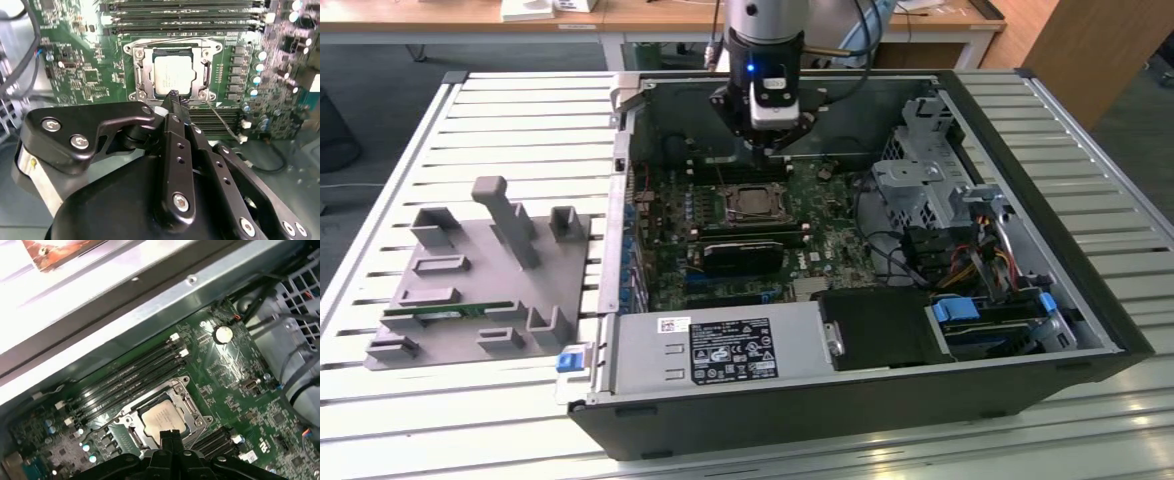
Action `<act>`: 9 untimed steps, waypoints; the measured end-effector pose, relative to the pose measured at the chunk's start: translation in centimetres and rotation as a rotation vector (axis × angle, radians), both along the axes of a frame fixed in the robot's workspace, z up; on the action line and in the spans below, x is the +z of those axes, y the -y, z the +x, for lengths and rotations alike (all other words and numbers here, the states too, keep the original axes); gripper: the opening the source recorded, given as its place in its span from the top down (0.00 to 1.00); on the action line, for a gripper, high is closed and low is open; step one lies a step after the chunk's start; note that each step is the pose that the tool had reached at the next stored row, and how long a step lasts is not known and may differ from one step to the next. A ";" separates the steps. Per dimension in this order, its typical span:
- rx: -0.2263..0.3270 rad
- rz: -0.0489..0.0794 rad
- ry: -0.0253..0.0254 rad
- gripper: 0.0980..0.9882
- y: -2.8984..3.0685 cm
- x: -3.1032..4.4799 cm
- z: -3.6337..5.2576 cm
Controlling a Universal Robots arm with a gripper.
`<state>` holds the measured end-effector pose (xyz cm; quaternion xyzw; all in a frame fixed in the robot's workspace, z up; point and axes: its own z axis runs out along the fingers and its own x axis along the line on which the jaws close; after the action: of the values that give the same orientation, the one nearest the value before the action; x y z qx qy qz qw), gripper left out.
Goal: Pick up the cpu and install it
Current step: 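Install the first cpu locking lever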
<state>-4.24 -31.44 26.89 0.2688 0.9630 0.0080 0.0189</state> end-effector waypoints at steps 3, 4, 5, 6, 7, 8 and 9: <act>0.054 0.000 0.0000 0.99 0.00 -0.01 0.00; 0.072 0.000 0.0000 0.99 0.00 -0.02 0.00; 0.091 0.000 0.0000 0.99 0.00 -0.03 0.00; 0.109 0.000 0.0000 0.99 0.00 -0.03 0.00; 0.128 0.000 0.0000 0.99 0.00 -0.04 0.00; 0.146 0.000 0.0000 0.99 0.00 -0.04 0.00; 0.164 0.000 0.0000 0.99 0.00 -0.05 0.00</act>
<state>-4.24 -31.44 26.85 0.1891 0.9817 0.0095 0.0182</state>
